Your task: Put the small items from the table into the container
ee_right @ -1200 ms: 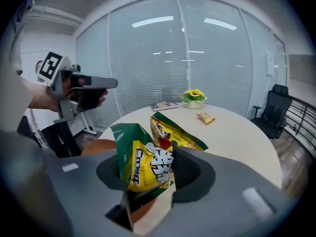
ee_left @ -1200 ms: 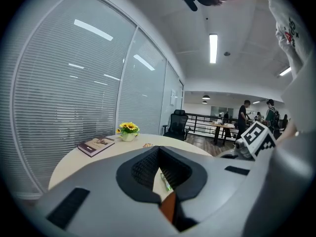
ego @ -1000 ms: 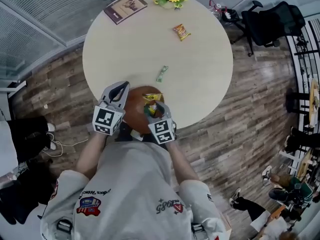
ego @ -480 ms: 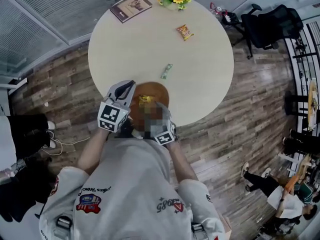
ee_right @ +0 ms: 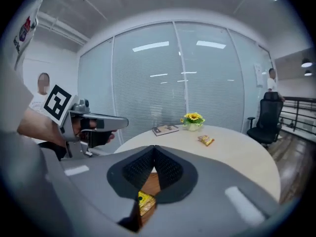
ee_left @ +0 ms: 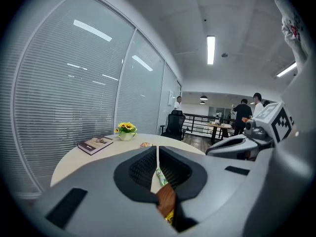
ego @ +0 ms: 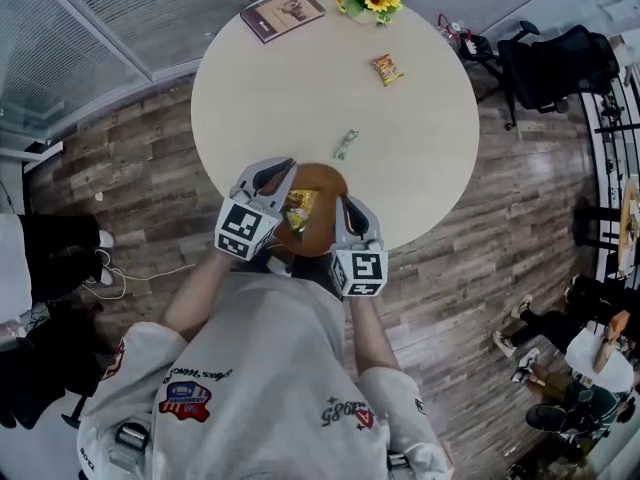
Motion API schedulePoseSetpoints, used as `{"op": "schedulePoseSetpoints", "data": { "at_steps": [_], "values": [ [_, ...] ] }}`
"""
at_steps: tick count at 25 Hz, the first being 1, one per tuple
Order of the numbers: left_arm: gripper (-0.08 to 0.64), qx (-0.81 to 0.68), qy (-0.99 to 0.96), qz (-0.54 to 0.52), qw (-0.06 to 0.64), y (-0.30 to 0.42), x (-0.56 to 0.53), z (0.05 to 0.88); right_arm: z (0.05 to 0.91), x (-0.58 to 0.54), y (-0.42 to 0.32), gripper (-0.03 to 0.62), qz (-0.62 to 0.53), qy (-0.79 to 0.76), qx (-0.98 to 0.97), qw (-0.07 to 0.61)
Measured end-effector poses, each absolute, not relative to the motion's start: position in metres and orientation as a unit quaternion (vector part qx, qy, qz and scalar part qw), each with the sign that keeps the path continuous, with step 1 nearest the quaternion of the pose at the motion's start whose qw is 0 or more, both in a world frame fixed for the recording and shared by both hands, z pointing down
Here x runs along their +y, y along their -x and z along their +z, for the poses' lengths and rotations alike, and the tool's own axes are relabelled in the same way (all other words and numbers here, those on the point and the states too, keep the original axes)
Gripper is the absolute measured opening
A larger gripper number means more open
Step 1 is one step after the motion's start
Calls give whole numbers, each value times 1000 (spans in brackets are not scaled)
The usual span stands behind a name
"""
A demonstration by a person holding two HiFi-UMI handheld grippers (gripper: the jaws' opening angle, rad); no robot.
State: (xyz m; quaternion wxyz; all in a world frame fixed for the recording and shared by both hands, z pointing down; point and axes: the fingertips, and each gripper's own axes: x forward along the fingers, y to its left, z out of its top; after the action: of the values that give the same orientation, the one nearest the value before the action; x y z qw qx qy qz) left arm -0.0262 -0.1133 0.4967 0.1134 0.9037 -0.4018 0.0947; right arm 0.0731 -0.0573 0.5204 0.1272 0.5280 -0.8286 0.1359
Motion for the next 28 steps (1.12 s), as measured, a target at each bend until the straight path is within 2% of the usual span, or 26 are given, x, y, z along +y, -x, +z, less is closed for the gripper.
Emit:
{"op": "schedulePoseSetpoints", "data": {
  "at_steps": [1,18,25,28],
  "values": [
    [6,-401,-904,95,115,24,-114,497,515,-60,-79,2,128,-541,-822,124],
    [3,-394,-905,104,124,4,-131,510,533,-86,-105,2,159,-551,-811,117],
    [3,-418,-893,102,130,6,-127,506,585,-141,-132,11,182,-522,-816,168],
    [3,-443,-879,110,137,19,-128,509,630,-175,-132,156,204,-490,-819,217]
  ]
}}
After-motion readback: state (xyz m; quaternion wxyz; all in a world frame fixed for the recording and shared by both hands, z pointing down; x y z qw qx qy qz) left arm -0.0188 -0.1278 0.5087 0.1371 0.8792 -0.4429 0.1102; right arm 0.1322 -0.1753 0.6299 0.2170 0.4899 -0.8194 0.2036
